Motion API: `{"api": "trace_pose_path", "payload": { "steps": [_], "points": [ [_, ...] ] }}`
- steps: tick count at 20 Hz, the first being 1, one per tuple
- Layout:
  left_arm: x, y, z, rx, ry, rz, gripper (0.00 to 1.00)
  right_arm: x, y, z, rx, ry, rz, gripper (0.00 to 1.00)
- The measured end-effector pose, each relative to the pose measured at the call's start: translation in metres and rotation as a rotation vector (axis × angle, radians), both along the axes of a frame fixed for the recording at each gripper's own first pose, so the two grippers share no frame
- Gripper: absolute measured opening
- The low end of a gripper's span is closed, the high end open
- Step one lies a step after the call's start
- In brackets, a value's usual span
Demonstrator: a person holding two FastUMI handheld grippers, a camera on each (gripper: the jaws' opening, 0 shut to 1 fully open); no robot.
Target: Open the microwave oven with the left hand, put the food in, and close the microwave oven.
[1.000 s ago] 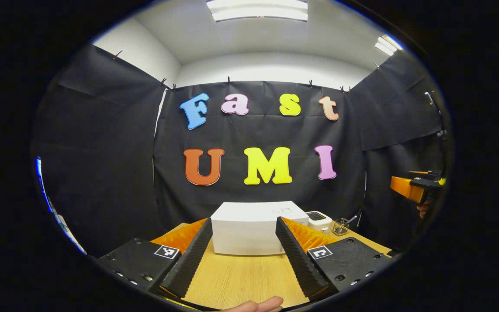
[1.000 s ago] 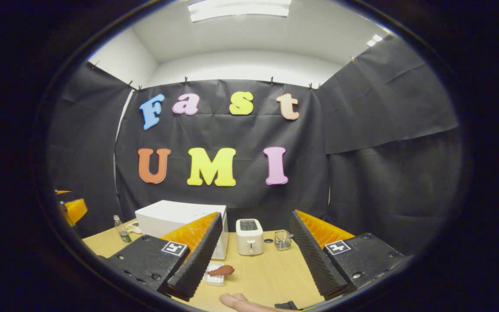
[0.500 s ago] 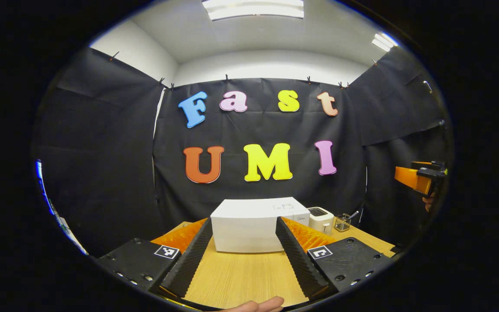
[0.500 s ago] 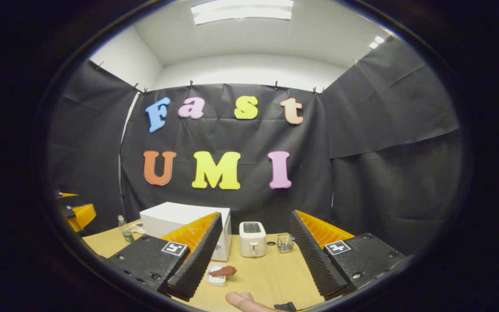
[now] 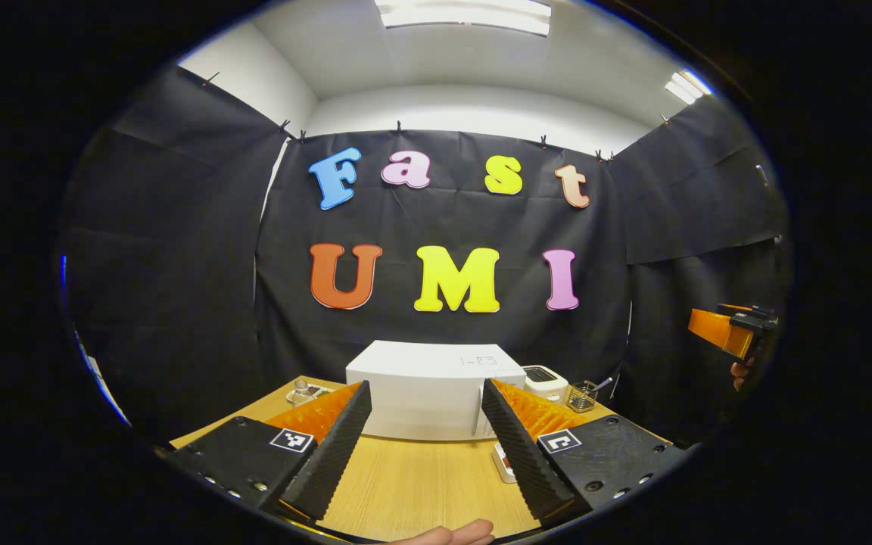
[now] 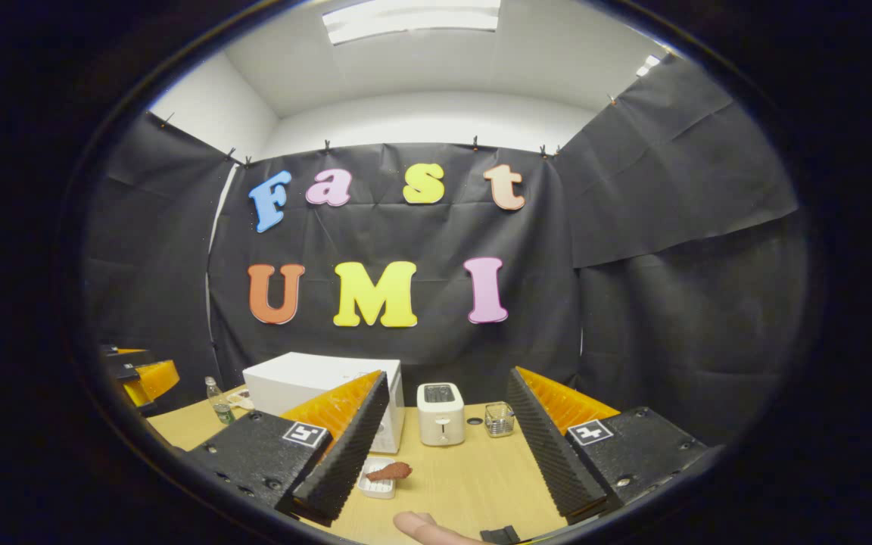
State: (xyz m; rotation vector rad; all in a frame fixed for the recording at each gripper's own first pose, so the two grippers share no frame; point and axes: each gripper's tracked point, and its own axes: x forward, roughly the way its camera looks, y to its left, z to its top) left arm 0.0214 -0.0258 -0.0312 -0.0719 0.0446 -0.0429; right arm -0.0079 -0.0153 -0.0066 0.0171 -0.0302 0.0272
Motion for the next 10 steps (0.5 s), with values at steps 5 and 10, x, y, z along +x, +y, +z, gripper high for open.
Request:
{"api": "trace_pose_path", "payload": {
  "steps": [5, 10],
  "points": [
    [0.067, -0.027, -0.034, -0.021, 0.05, -0.034, 0.92, 0.006, -0.005, -0.005, 0.046, -0.038, -0.008, 1.0],
    [0.151, -0.062, -0.09, -0.051, 0.095, -0.077, 0.92, 0.007, -0.011, -0.006, 0.032, -0.052, 0.008, 1.0]
  ]
}}
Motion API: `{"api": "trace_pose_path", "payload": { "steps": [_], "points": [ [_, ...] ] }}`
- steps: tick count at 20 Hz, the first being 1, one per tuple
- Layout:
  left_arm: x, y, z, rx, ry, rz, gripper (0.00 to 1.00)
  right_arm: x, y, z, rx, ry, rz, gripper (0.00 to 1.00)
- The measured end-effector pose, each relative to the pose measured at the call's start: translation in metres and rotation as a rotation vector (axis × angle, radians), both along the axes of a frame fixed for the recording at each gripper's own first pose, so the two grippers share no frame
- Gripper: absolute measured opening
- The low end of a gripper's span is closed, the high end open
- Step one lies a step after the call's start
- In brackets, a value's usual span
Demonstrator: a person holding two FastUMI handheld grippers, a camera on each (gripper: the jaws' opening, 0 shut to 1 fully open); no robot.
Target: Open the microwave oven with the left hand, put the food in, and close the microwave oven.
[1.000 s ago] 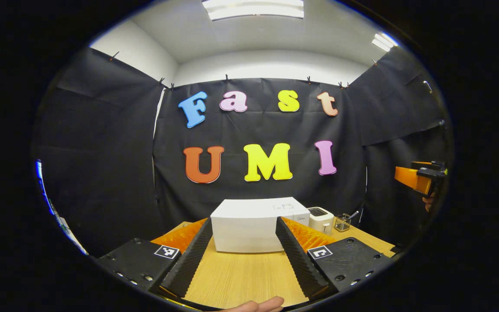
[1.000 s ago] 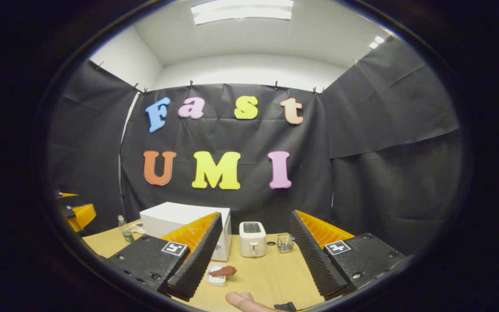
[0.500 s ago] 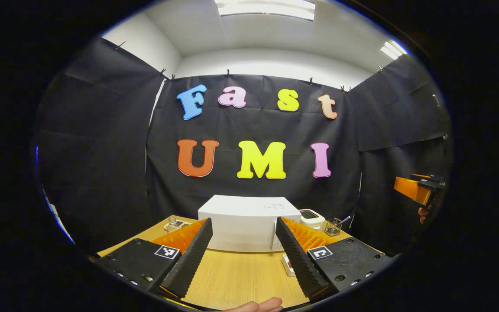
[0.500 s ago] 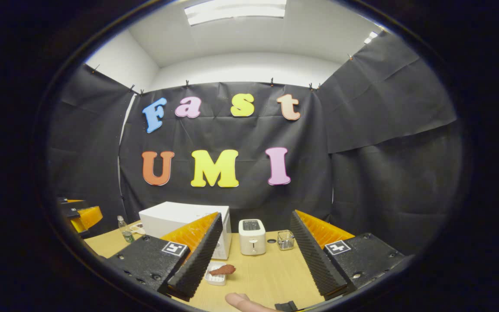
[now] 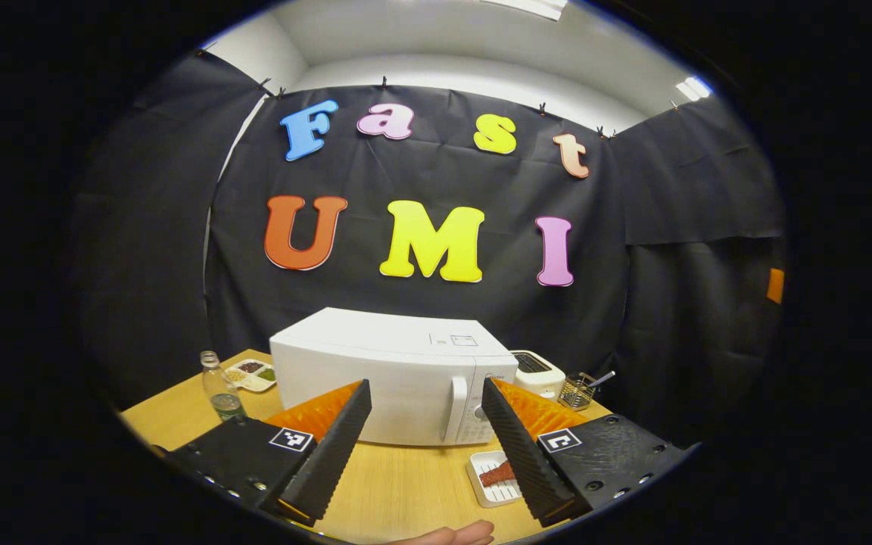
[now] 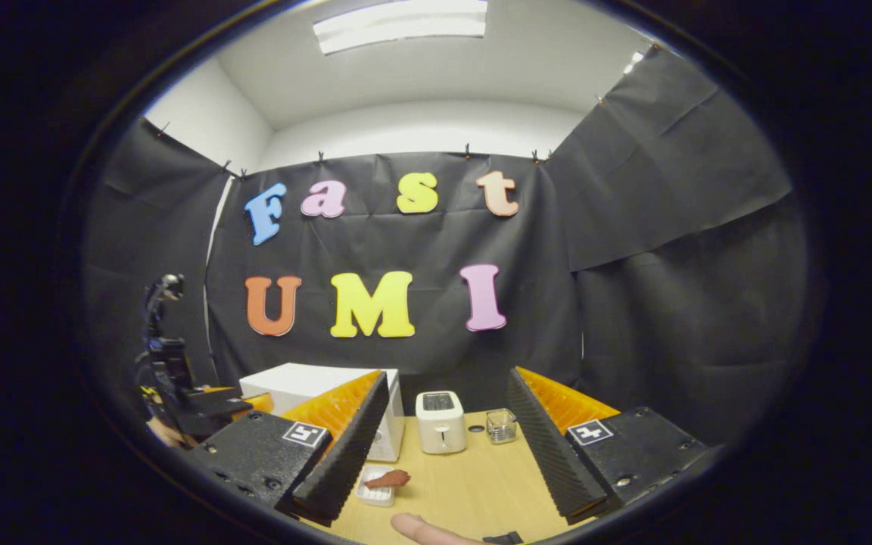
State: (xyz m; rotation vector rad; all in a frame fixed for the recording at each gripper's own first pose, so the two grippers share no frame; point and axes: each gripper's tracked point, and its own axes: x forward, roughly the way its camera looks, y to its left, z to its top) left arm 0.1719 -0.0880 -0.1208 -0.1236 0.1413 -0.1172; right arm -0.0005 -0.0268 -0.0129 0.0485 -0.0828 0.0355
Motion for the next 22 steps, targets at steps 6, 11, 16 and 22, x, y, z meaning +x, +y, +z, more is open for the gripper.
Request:
{"api": "trace_pose_path", "payload": {
  "steps": [6, 11, 16, 22],
  "points": [
    [0.072, -0.032, -0.064, -0.022, 0.029, -0.014, 0.93, 0.006, 0.003, 0.003, -0.022, -0.044, 0.045, 1.0],
    [0.112, -0.044, -0.107, 0.004, 0.052, 0.006, 0.92, 0.017, -0.013, -0.008, -0.012, -0.055, 0.04, 1.0],
    [0.131, -0.058, -0.133, -0.039, 0.081, -0.004, 0.77, 0.036, -0.038, -0.032, 0.011, -0.005, 0.002, 1.0],
    [0.137, -0.066, -0.139, 0.032, 0.066, -0.018, 0.41, 0.055, -0.056, -0.064, 0.026, 0.071, -0.044, 1.0]
  ]
}}
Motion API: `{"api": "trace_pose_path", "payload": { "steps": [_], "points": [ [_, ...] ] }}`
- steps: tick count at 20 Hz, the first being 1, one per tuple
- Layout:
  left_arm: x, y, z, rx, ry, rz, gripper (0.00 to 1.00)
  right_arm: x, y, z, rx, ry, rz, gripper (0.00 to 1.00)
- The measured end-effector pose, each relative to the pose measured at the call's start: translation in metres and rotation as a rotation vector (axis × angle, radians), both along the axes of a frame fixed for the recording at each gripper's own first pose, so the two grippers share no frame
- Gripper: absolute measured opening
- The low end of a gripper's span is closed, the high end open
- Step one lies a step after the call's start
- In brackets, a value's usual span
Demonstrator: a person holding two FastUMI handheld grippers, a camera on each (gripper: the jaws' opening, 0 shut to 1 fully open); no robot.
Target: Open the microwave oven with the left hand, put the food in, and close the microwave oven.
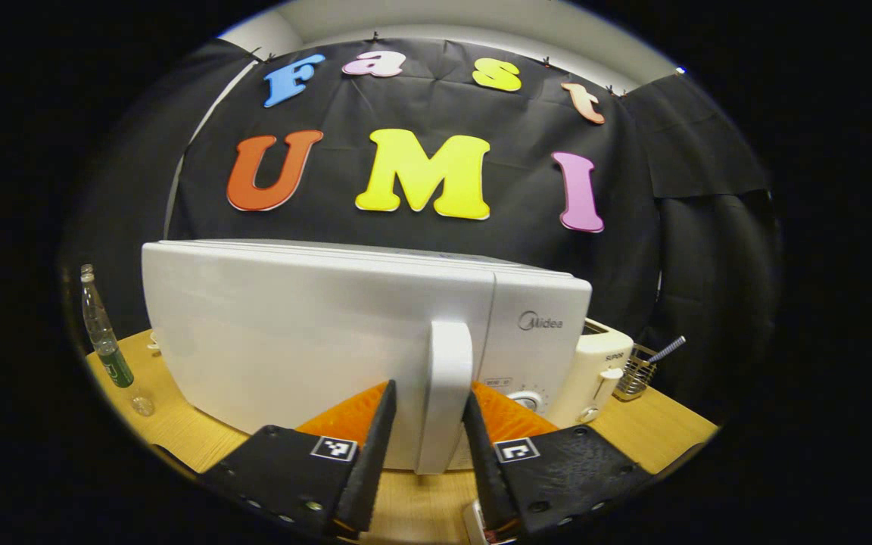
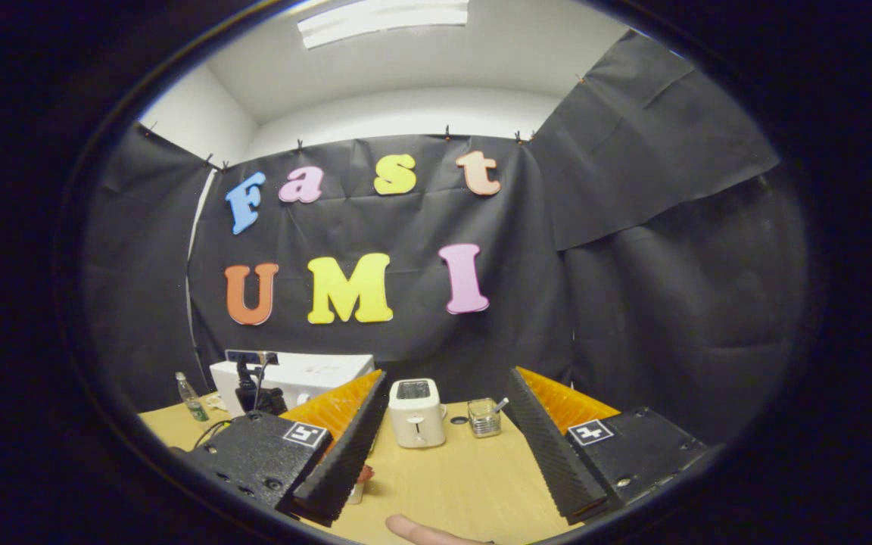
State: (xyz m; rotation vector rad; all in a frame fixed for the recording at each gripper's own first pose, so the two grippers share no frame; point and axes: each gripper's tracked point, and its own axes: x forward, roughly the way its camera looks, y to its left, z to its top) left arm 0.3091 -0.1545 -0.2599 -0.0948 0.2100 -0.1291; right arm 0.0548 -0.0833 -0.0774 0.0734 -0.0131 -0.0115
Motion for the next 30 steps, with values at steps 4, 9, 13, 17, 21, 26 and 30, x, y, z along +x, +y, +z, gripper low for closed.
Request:
{"api": "trace_pose_path", "payload": {
  "steps": [4, 9, 13, 17, 21, 26, 30],
  "points": [
    [0.002, 0.004, -0.002, 0.04, 0.012, 0.017, 0.13, 0.001, 0.001, -0.011, -0.018, 0.041, -0.004, 0.9],
    [-0.004, 0.003, -0.007, 0.054, 0.037, -0.02, 0.07, -0.006, -0.004, -0.013, -0.003, 0.053, -0.021, 1.0],
    [-0.028, 0.01, 0.0, 0.061, 0.023, -0.032, 0.06, -0.018, -0.009, -0.007, -0.014, 0.034, -0.033, 1.0],
    [-0.065, 0.019, 0.001, 0.015, 0.028, -0.064, 0.06, -0.034, 0.001, 0.0, -0.021, 0.023, -0.025, 1.0],
    [-0.101, 0.036, 0.005, 0.023, 0.021, -0.098, 0.06, -0.059, 0.021, 0.013, -0.023, -0.007, 0.016, 0.9],
    [-0.143, 0.067, 0.01, 0.031, 0.009, -0.09, 0.06, -0.081, 0.036, 0.022, -0.033, -0.034, 0.025, 1.0],
    [-0.173, 0.096, 0.011, 0.023, 0.0, -0.083, 0.07, -0.084, 0.053, 0.017, -0.044, -0.025, 0.04, 1.0]
  ]
}}
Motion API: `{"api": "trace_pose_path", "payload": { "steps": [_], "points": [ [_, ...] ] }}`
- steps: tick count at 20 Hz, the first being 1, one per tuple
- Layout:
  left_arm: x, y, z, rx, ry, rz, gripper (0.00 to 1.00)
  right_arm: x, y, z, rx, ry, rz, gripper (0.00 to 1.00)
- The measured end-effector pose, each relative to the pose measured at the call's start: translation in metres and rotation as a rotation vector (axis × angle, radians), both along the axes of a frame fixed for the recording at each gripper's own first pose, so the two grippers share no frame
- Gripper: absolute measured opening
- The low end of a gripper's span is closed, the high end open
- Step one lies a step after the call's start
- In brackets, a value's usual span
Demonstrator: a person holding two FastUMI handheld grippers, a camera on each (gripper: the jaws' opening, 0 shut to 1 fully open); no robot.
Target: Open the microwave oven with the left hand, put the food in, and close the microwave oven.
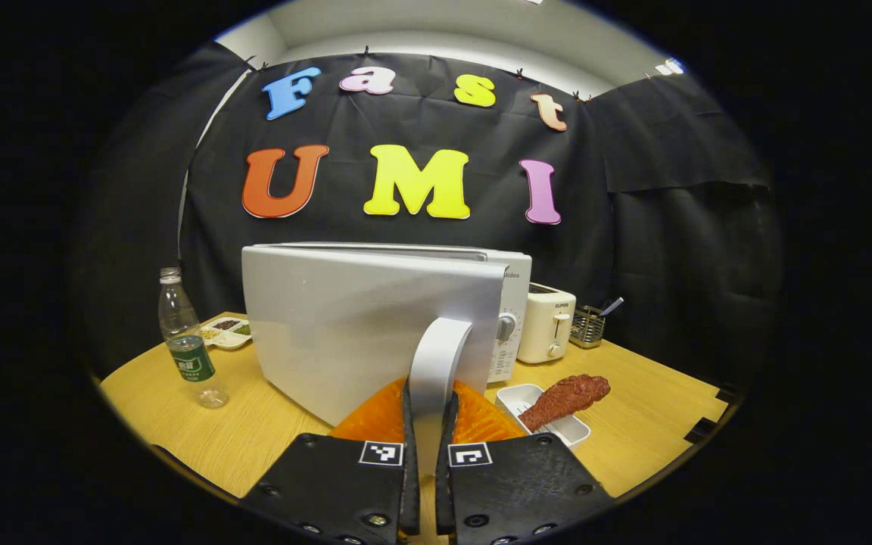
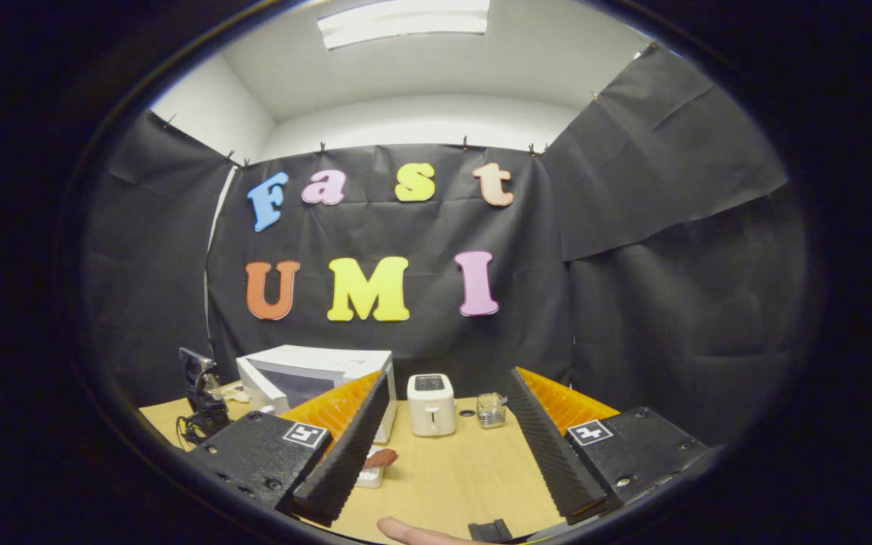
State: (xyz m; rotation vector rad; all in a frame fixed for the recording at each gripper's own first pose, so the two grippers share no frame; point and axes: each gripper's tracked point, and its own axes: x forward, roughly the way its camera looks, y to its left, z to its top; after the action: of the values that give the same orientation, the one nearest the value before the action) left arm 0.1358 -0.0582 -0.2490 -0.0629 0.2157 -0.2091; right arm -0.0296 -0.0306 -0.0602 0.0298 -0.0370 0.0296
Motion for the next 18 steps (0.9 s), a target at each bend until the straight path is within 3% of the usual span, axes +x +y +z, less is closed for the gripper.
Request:
{"api": "trace_pose_path", "payload": {
  "steps": [5, 6, 7, 9, 10, 11, 12, 13, 15, 16, 18],
  "points": [
    [-0.034, 0.048, 0.002, 0.027, -0.019, 0.045, 0.08, -0.003, 0.027, -0.011, -0.009, 0.025, 0.051, 1.0],
    [-0.039, 0.059, 0.004, 0.035, -0.022, 0.059, 0.08, -0.004, 0.031, -0.012, -0.016, 0.027, 0.057, 0.9],
    [-0.046, 0.07, 0.002, 0.038, -0.012, 0.072, 0.07, -0.004, 0.036, -0.012, -0.025, 0.028, 0.063, 1.0],
    [-0.055, 0.092, 0.002, 0.047, -0.015, 0.096, 0.09, -0.004, 0.045, -0.014, -0.04, 0.032, 0.072, 1.0],
    [-0.059, 0.102, 0.002, 0.051, -0.015, 0.107, 0.09, -0.004, 0.049, -0.015, -0.042, 0.034, 0.078, 0.9],
    [-0.063, 0.114, 0.003, 0.054, -0.019, 0.121, 0.09, -0.005, 0.053, -0.016, -0.042, 0.037, 0.083, 1.0],
    [-0.067, 0.127, 0.002, 0.058, -0.016, 0.136, 0.0, -0.004, 0.056, -0.018, -0.038, 0.041, 0.089, 1.0],
    [-0.071, 0.14, 0.003, 0.065, -0.018, 0.153, 0.1, -0.005, 0.06, -0.019, -0.035, 0.046, 0.097, 1.0],
    [-0.077, 0.167, 0.001, 0.08, -0.015, 0.19, 0.09, -0.005, 0.066, -0.023, -0.03, 0.056, 0.109, 1.0],
    [-0.077, 0.179, 0.001, 0.077, -0.015, 0.209, 0.09, -0.005, 0.068, -0.024, -0.032, 0.059, 0.111, 0.9],
    [-0.087, 0.203, -0.002, 0.044, 0.016, 0.246, 0.13, -0.004, 0.071, -0.027, -0.043, 0.062, 0.112, 0.9]
  ]
}}
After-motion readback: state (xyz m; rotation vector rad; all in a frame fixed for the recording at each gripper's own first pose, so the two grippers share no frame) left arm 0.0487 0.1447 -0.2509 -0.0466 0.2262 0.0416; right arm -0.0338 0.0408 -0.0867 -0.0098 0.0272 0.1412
